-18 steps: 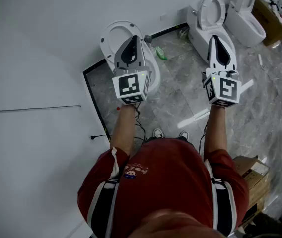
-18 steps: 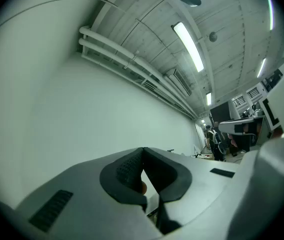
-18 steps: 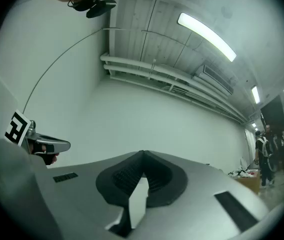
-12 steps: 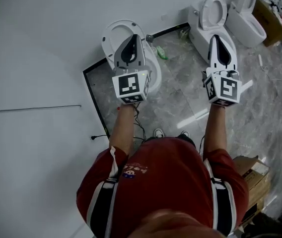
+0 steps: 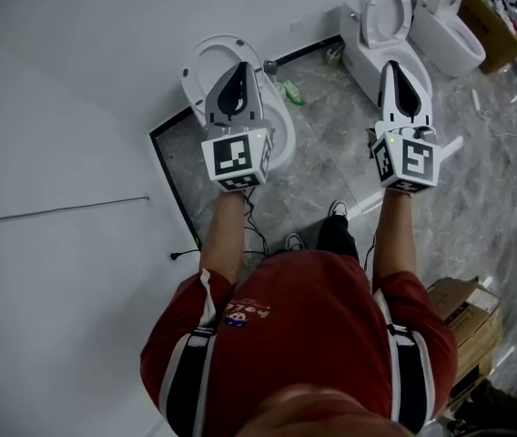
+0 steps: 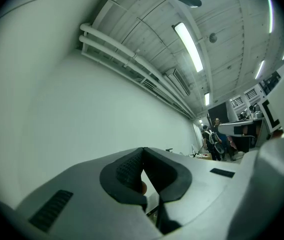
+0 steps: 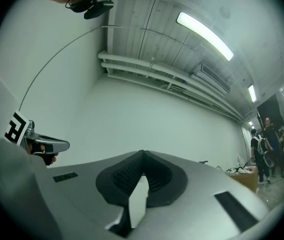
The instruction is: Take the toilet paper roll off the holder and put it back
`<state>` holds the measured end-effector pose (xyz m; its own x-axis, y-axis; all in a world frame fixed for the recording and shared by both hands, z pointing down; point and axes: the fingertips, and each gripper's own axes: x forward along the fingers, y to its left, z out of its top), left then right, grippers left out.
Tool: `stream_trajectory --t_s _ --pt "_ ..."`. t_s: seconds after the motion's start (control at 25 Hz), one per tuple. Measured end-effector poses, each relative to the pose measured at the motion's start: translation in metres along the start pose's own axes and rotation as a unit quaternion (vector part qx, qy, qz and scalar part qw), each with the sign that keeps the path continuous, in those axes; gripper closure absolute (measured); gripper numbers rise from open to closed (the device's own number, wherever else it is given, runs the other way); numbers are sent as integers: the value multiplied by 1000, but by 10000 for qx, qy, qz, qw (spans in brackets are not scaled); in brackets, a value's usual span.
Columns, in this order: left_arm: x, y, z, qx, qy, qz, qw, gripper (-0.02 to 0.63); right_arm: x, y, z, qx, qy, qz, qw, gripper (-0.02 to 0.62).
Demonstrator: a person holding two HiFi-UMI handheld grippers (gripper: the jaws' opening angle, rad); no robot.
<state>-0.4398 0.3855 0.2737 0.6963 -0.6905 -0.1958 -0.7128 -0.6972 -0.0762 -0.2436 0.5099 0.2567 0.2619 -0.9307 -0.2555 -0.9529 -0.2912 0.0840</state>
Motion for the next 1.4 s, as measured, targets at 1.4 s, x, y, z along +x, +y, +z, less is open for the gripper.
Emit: stream_trajectory --t_s 1.4 --pt "318 -140 -72 193 153 372 9990 588 212 -275 -121 541 30 138 9984 588"
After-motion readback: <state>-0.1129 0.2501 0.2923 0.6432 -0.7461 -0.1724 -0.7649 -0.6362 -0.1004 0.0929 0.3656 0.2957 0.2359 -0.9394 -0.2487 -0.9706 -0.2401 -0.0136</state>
